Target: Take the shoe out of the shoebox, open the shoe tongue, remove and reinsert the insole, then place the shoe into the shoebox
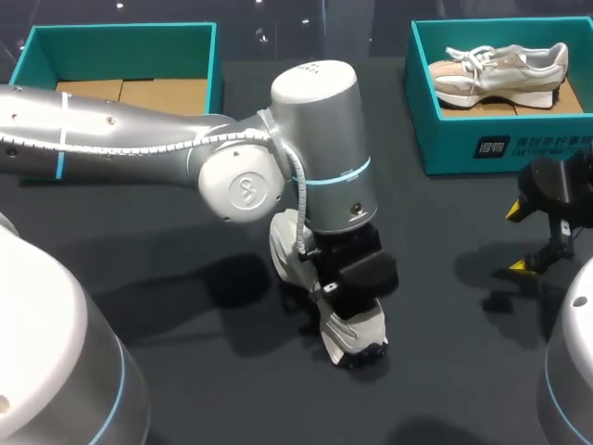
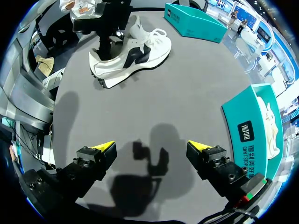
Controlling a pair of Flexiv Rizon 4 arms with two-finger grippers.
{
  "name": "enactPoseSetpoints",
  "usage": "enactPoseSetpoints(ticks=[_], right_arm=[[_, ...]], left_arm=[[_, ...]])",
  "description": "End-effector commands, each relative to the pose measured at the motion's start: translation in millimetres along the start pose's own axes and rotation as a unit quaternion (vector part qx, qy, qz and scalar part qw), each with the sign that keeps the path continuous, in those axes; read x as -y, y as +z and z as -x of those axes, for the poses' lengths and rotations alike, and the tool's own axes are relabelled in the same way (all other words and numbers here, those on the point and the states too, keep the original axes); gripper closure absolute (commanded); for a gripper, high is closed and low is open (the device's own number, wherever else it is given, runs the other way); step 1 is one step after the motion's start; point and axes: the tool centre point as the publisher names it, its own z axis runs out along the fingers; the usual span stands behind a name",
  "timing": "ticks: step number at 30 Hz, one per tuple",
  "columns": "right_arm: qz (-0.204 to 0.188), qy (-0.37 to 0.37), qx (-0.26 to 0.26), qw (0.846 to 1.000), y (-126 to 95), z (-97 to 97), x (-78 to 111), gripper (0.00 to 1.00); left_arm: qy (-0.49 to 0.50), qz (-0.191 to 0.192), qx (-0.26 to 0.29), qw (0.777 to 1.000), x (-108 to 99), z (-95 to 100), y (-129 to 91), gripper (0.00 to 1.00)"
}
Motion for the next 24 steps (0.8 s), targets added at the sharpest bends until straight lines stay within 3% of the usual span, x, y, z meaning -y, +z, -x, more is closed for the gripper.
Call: enactPoseSetpoints(ticks=[1, 10, 18, 24], right_arm=[[-0.002, 0.000, 0.001, 1.000, 0, -1.7, -0.4, 0.00], [-0.002, 0.000, 0.001, 1.000, 0, -1.7, -0.4, 0.00], [-0.002, 0.000, 0.001, 1.000, 0, -1.7, -0.4, 0.00], [-0.002, 0.000, 0.001, 1.000, 0, -1.7, -0.4, 0.00]], left_arm=[[-0.008, 0.006, 0.000, 1.000, -3, -1.4, 19, 1.00], [-0.042, 0.054, -0.001, 0.998, -47, -11.1, 42, 1.00], [-0.060, 0.134, -0.002, 0.989, -89, -13.8, 24, 1.00], [-0.064, 0.157, 0.012, 0.986, -98, -12.1, 8, 1.00]])
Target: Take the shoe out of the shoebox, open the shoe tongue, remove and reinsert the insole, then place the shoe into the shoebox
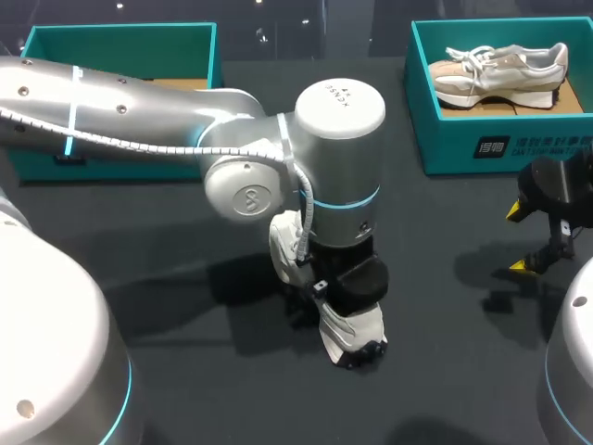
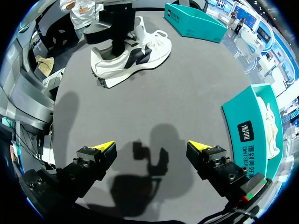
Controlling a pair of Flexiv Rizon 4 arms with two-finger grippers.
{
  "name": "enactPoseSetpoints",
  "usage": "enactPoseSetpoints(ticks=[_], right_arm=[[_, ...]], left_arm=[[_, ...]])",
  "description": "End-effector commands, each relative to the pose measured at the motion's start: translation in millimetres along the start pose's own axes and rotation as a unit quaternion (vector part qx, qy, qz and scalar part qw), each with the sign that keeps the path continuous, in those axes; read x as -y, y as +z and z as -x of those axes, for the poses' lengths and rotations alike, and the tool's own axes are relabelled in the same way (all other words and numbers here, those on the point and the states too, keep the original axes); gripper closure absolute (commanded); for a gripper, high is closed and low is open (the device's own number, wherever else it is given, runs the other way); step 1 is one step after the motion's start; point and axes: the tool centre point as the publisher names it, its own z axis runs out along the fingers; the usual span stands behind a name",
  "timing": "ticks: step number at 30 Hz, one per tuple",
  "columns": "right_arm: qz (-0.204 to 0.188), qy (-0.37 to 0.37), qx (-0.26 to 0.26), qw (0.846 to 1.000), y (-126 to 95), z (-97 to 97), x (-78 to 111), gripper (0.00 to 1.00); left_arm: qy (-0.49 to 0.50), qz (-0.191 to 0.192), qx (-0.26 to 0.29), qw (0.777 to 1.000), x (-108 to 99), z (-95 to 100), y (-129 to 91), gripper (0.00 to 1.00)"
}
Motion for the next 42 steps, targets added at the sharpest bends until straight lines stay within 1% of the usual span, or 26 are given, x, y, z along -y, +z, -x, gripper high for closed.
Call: enactPoseSetpoints(ticks=[1, 4, 7, 8, 11, 14, 19, 25, 27, 32, 35, 37, 39, 41, 42], right_arm=[[-0.002, 0.001, 0.001, 1.000, 0, -1.7, -0.4, 0.00], [-0.002, 0.001, 0.001, 1.000, 0, -1.7, -0.4, 0.00], [-0.002, 0.001, 0.001, 1.000, 0, -1.7, -0.4, 0.00], [-0.002, 0.001, 0.001, 1.000, 0, -1.7, -0.4, 0.00], [-0.002, 0.001, 0.001, 1.000, 0, -1.7, -0.4, 0.00], [-0.002, 0.001, 0.001, 1.000, 0, -1.7, -0.4, 0.00], [-0.002, 0.001, 0.001, 1.000, 0, -1.7, -0.4, 0.00], [-0.002, 0.001, 0.001, 1.000, 0, -1.7, -0.4, 0.00], [-0.002, 0.001, 0.001, 1.000, 0, -1.7, -0.4, 0.00], [-0.002, 0.001, 0.001, 1.000, 0, -1.7, -0.4, 0.00], [-0.002, 0.001, 0.001, 1.000, 0, -1.7, -0.4, 0.00], [-0.002, 0.001, 0.001, 1.000, 0, -1.7, -0.4, 0.00], [-0.002, 0.001, 0.001, 1.000, 0, -1.7, -0.4, 0.00], [-0.002, 0.001, 0.001, 1.000, 0, -1.7, -0.4, 0.00], [-0.002, 0.001, 0.001, 1.000, 0, -1.7, -0.4, 0.00]], left_arm=[[0.002, -0.007, 0.015, 1.000, -28, -1.5, 16, 1.00], [0.010, -0.041, 0.031, 0.999, -24, -3.9, -7, 1.00], [0.022, -0.082, 0.046, 0.995, -15, -6.6, -28, 1.00], [0.024, -0.089, 0.048, 0.995, -11, -6.5, -34, 1.00], [0.033, -0.106, 0.055, 0.992, 0, -4.5, -43, 1.00], [0.047, -0.119, 0.055, 0.990, 13, -0.4, -45, 1.00], [0.070, -0.148, 0.047, 0.985, 40, 9.6, -35, 1.00], [0.082, -0.163, 0.032, 0.983, 59, 16.6, -25, 1.00], [0.083, -0.165, 0.024, 0.982, 64, 16.2, -22, 1.00], [0.080, -0.177, 0.013, 0.981, 69, 11.5, -19, 1.00], [0.079, -0.179, 0.003, 0.981, 72, 7.5, -8, 1.00], [0.073, -0.163, -0.001, 0.984, 73, 4.4, 5, 1.00], [0.068, -0.162, -0.015, 0.984, 70, 0.6, 17, 1.00], [0.055, -0.139, -0.018, 0.989, 66, -4.8, 27, 1.00], [0.050, -0.133, -0.021, 0.990, 62, -6.7, 31, 1.00]])
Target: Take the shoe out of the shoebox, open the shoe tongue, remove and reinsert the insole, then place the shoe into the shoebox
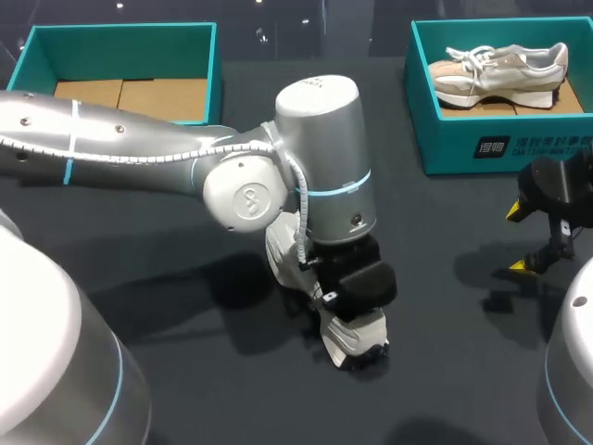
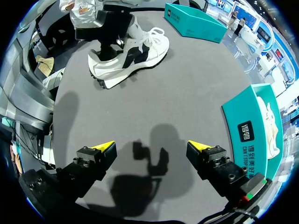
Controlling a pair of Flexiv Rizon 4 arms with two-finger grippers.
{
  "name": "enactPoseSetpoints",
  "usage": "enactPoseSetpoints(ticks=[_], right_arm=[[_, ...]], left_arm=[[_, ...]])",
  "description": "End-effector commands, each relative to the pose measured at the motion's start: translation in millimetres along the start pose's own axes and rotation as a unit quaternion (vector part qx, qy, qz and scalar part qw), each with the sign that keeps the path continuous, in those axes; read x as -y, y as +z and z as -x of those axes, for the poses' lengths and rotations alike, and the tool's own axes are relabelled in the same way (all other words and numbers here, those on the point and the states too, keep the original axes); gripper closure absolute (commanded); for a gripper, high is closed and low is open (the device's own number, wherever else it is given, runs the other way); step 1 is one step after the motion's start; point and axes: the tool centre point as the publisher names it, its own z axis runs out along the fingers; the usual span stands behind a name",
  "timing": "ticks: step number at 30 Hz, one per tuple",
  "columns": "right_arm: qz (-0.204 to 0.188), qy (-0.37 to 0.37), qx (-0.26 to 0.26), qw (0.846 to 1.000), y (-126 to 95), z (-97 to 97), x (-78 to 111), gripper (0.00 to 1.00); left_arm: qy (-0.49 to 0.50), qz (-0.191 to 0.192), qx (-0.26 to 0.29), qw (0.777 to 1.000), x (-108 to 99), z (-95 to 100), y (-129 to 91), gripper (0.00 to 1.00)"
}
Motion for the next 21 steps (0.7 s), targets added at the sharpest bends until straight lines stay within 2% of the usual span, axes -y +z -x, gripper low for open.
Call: enactPoseSetpoints(ticks=[1, 3, 15, 18, 21], right_arm=[[-0.002, 0.001, 0.001, 1.000, 0, -1.7, -0.4, 0.00], [-0.002, 0.001, 0.001, 1.000, 0, -1.7, -0.4, 0.00], [-0.002, 0.001, 0.001, 1.000, 0, -1.7, -0.4, 0.00], [-0.002, 0.001, 0.001, 1.000, 0, -1.7, -0.4, 0.00], [-0.002, 0.001, 0.001, 1.000, 0, -1.7, -0.4, 0.00]], left_arm=[[-0.024, 0.043, -0.002, 0.999, -11, -5.0, 26, 1.00], [-0.034, 0.048, -0.005, 0.998, -21, -8.7, 25, 1.00], [-0.075, 0.141, 0.021, 0.987, -76, -17.9, -7, 1.00], [-0.073, 0.150, 0.026, 0.986, -80, -18.5, -17, 1.00], [-0.062, 0.151, 0.038, 0.986, -76, -16.6, -30, 1.00]])
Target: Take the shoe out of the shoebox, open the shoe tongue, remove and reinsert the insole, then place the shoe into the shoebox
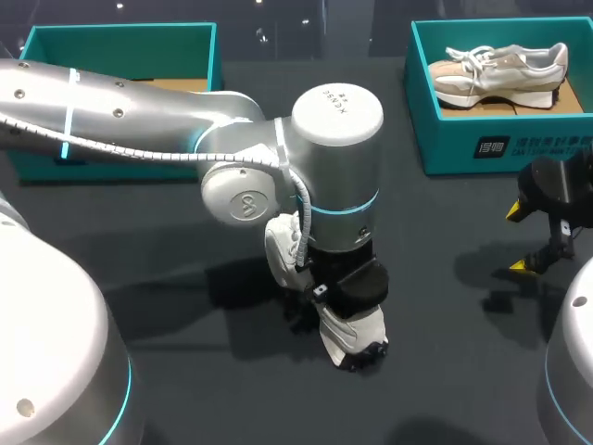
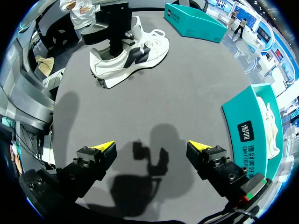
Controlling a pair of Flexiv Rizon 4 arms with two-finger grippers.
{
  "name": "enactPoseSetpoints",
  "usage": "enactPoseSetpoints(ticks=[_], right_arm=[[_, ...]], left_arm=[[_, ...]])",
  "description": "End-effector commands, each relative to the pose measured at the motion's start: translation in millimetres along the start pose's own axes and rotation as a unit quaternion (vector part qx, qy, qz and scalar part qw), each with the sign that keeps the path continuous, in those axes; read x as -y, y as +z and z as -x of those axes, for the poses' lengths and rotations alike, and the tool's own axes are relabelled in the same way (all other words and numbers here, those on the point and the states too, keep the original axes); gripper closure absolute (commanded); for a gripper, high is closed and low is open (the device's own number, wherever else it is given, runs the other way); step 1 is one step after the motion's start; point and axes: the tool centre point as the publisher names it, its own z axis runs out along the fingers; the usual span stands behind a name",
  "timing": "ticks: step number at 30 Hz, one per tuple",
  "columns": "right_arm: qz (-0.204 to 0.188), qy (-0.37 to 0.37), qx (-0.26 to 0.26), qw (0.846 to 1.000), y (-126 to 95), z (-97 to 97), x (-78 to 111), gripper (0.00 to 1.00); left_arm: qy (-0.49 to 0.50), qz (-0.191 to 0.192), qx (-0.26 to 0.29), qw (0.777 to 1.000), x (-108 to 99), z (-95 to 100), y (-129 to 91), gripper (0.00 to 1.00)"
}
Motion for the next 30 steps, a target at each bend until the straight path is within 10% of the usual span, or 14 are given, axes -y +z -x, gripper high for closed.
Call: enactPoseSetpoints(ticks=[1, 11, 22, 30], right_arm=[[-0.002, 0.000, 0.001, 1.000, 0, -1.7, -0.5, 0.00], [-0.002, 0.000, 0.001, 1.000, 0, -1.7, -0.5, 0.00], [-0.002, 0.000, 0.001, 1.000, 0, -1.7, -0.5, 0.00], [-0.002, 0.000, 0.001, 1.000, 0, -1.7, -0.5, 0.00]], left_arm=[[0.009, -0.006, 0.021, 1.000, -24, -5.8, -4, 1.00], [0.064, -0.057, 0.052, 0.995, 15, 5.7, -39, 1.00], [0.082, -0.140, 0.010, 0.987, 56, 13.6, -8, 1.00], [0.085, -0.126, -0.007, 0.988, 65, 6.2, 18, 1.00]])
